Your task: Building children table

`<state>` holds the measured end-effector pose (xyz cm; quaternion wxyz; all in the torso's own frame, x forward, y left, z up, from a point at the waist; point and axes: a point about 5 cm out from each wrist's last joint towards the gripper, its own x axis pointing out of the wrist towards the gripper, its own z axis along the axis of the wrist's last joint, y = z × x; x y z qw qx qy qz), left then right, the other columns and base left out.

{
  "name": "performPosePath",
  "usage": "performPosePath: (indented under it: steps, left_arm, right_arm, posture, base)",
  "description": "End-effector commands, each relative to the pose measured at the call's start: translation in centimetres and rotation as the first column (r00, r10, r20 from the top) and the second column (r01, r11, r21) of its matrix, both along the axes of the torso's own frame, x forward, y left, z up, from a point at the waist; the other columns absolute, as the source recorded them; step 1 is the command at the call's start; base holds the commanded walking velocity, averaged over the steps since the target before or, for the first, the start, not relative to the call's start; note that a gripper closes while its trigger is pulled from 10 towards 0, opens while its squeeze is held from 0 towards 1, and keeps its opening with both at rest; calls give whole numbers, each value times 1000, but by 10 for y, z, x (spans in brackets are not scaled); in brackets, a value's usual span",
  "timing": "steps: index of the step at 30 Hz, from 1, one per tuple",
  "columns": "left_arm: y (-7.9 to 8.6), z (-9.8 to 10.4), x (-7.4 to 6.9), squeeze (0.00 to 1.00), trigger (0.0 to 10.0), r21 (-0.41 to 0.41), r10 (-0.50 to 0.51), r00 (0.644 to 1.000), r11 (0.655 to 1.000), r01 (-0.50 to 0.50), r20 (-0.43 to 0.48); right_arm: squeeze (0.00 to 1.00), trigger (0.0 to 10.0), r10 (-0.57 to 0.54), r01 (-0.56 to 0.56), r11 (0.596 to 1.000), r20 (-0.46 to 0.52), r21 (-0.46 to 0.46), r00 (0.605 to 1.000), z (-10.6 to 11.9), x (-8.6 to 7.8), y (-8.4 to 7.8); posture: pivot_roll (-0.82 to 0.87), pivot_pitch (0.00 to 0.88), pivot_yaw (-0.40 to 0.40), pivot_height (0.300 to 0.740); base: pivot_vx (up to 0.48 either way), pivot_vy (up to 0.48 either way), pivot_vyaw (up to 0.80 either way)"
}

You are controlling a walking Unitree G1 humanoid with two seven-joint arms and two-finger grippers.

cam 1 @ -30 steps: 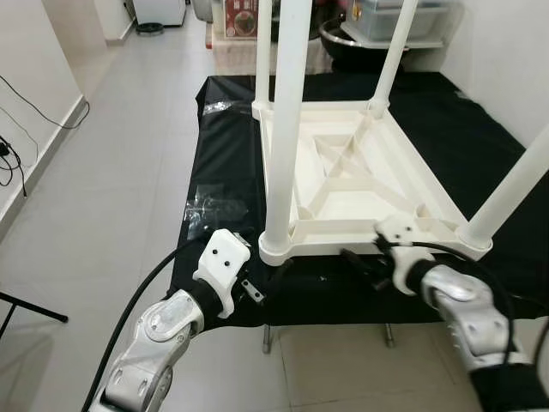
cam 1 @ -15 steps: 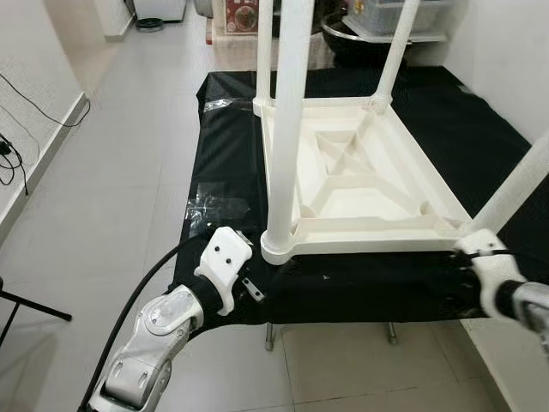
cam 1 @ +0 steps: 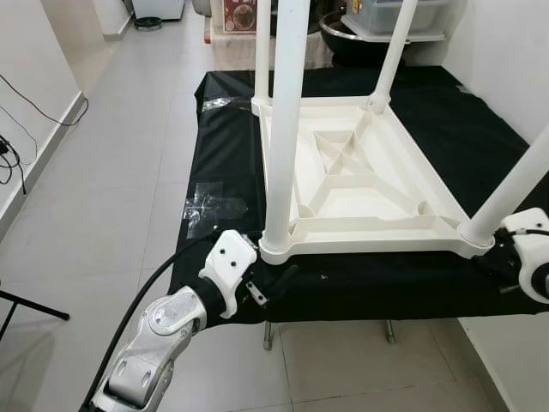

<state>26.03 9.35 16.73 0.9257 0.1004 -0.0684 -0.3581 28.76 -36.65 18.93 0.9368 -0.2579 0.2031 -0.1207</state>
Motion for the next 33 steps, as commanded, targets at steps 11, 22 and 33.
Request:
performPosePath:
  steps: [11, 22, 33]
  left_arm:
    - [-4, -2, -6, 0, 10000, 5, 0, 1000, 1000, 0, -2]
    - [-6, -2, -6, 0, 10000, 0, 6, 1000, 1000, -6, -1]
    - [-2, -1, -7, 0, 10000, -4, 27, 1000, 1000, -27, 1]
  right_arm:
    - [0, 10000, 16, 2, 977, 82, -212, 996, 14, 17, 2]
    - [0, 10000, 90, -38, 983, 285, -181, 954, 18, 41, 33]
    - [0, 10000, 417, -439, 899, 313, 1, 854, 3, 55, 118]
  posture:
    - [48, 150, -44, 740]
    - [46, 157, -40, 740]
    - [44, 166, -44, 740]
  base:
    - [0, 0, 0]
    - [0, 0, 0]
    - [0, 0, 0]
